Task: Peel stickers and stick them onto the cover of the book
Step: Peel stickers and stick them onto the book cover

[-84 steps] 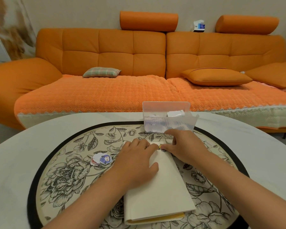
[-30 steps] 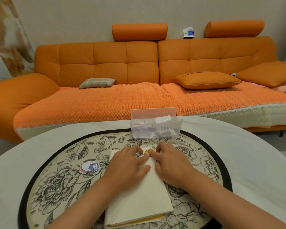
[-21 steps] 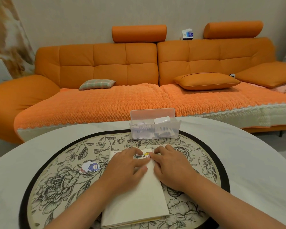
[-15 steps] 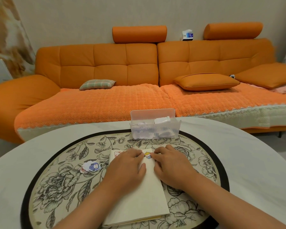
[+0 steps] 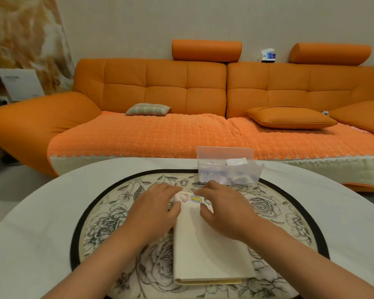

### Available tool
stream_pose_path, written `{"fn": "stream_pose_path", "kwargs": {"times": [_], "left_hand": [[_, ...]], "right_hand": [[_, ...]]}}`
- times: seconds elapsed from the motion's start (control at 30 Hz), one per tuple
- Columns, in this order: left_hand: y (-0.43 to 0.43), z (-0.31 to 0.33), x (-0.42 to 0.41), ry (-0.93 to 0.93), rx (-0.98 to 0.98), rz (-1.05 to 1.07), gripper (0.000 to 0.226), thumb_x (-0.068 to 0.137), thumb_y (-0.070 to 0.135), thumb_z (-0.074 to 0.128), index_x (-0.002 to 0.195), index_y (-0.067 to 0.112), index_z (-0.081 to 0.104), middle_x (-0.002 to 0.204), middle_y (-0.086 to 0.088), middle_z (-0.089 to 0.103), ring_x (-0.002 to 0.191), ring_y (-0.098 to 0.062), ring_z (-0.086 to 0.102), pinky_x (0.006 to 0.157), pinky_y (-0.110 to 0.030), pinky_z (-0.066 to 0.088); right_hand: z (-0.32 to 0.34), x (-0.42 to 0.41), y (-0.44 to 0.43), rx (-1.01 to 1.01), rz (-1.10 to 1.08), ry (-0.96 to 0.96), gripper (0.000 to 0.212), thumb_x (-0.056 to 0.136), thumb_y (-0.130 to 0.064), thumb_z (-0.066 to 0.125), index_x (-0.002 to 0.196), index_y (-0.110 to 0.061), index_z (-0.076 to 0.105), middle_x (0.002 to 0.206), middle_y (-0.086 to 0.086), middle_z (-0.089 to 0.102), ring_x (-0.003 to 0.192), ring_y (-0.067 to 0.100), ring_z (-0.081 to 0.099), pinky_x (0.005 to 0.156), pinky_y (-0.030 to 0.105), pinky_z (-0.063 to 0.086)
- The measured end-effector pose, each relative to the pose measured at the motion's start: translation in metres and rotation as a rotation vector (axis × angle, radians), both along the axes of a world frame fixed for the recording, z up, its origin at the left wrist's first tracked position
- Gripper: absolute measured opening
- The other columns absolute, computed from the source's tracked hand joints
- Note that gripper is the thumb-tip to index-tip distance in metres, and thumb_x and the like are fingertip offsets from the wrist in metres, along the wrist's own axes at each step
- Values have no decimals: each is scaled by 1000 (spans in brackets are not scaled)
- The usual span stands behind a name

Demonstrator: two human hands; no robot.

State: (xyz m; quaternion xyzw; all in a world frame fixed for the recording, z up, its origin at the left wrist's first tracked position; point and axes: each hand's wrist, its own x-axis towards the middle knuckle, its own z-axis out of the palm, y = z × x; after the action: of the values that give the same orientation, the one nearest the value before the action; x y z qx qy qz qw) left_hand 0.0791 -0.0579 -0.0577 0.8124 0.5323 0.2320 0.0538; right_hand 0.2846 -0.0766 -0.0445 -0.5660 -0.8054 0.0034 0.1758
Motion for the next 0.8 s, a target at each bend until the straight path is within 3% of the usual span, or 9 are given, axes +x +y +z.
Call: {"fn": "stream_pose_path", "kwargs": {"times": [0.2, 0.33, 0.53, 0.7, 0.8], "left_hand": [[14, -14, -70, -11, -147, 63, 38, 99, 37, 53, 137, 37, 55, 130, 18, 55, 118, -6, 51, 93, -28, 47], [18, -22, -84, 17, -124, 48, 37, 100, 45, 50, 135, 36, 57, 128, 17, 58, 119, -6, 49, 91, -29, 47], [19, -25, -84, 50, -94, 14, 32, 100, 47, 47, 128, 40, 61, 117, 16, 60, 114, -9, 47, 86, -33, 49], [24, -26, -83, 62, -129, 9, 33, 97, 46, 55, 128, 35, 63, 119, 14, 56, 118, -10, 43, 90, -34, 47], [25, -24, -83, 59, -144, 14, 33, 96, 46, 56, 126, 36, 64, 120, 15, 56, 120, -10, 43, 93, -36, 48]], "right_hand": [[-3, -63, 14, -43, 130, -28, 38, 99, -37, 49, 136, -34, 58, 128, -11, 58, 113, 15, 58, 86, 34, 51], [-5, -93, 32, -20, 175, -140, 34, 99, -42, 51, 130, -33, 63, 122, -8, 64, 113, 17, 58, 86, 36, 52], [-8, -113, 48, -136, 165, -308, 32, 97, -44, 51, 122, -30, 67, 108, -4, 60, 100, 21, 59, 72, 32, 46], [-4, -113, 48, -173, 67, -192, 29, 89, -45, 66, 115, -34, 67, 104, -9, 68, 93, 15, 62, 76, 33, 53], [3, -111, 46, -198, 16, -40, 21, 86, -42, 72, 106, -34, 70, 91, -15, 67, 84, 7, 60, 67, 28, 49]]}}
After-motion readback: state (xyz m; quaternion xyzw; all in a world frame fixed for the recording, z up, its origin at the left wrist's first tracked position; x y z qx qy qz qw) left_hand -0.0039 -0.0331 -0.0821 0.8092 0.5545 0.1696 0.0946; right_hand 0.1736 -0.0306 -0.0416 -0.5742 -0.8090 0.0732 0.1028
